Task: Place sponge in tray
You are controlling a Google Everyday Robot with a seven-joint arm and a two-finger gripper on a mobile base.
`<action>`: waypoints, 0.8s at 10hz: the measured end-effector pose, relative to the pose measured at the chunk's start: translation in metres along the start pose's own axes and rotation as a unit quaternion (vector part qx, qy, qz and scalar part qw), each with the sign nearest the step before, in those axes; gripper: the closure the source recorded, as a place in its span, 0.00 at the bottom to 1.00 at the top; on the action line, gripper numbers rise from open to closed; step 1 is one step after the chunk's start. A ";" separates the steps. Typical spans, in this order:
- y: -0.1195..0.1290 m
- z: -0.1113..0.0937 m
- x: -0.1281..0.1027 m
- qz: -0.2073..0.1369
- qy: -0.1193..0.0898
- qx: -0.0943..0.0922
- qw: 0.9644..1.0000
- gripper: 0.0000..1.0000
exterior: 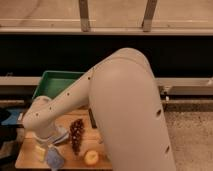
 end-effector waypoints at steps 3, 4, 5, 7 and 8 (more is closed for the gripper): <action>0.009 0.011 0.017 0.017 0.001 -0.015 1.000 0.20; 0.012 0.015 0.022 0.022 -0.001 -0.023 0.999 0.20; 0.015 0.021 0.024 0.026 -0.005 -0.031 0.999 0.20; 0.021 0.032 0.024 0.029 -0.008 -0.045 0.999 0.20; 0.023 0.039 0.022 0.031 -0.008 -0.051 0.998 0.20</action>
